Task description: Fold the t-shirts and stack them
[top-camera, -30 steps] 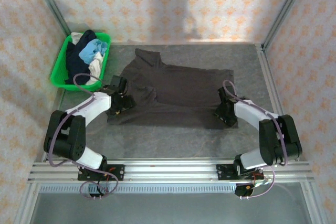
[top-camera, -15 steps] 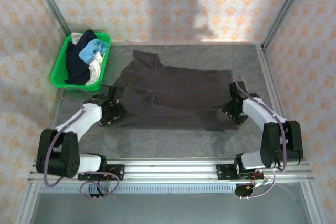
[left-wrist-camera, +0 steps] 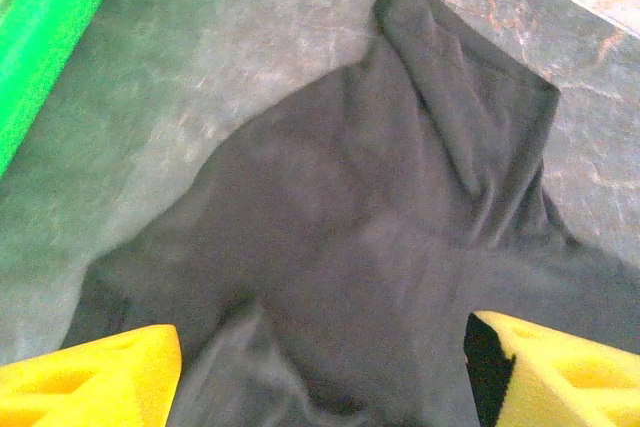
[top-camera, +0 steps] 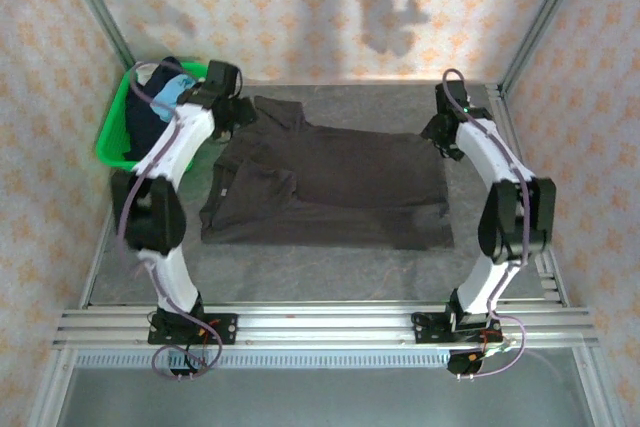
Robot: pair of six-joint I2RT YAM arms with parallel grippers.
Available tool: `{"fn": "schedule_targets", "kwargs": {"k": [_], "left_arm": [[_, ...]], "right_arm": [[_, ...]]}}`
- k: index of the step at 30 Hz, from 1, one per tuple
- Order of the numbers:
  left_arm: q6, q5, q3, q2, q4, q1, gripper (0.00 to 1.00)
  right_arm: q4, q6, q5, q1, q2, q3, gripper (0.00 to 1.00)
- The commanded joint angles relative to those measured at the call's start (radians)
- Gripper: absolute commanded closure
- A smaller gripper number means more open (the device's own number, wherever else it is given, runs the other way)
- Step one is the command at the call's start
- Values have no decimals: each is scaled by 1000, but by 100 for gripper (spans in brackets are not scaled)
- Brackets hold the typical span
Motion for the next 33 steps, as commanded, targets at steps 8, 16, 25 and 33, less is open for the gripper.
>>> {"fn": "schedule_targets", "kwargs": {"k": [8, 16, 25, 33], "left_arm": [[21, -22, 834, 579, -248, 24, 24], [-78, 107, 827, 719, -34, 74, 21], [-120, 142, 851, 808, 89, 67, 27], [-165, 175, 900, 851, 155, 46, 49]], "right_arm": [[-88, -107, 48, -30, 366, 374, 33], [-176, -124, 12, -51, 585, 602, 36], [-182, -143, 23, -61, 637, 593, 42], [-197, -139, -17, -65, 664, 641, 51]]}}
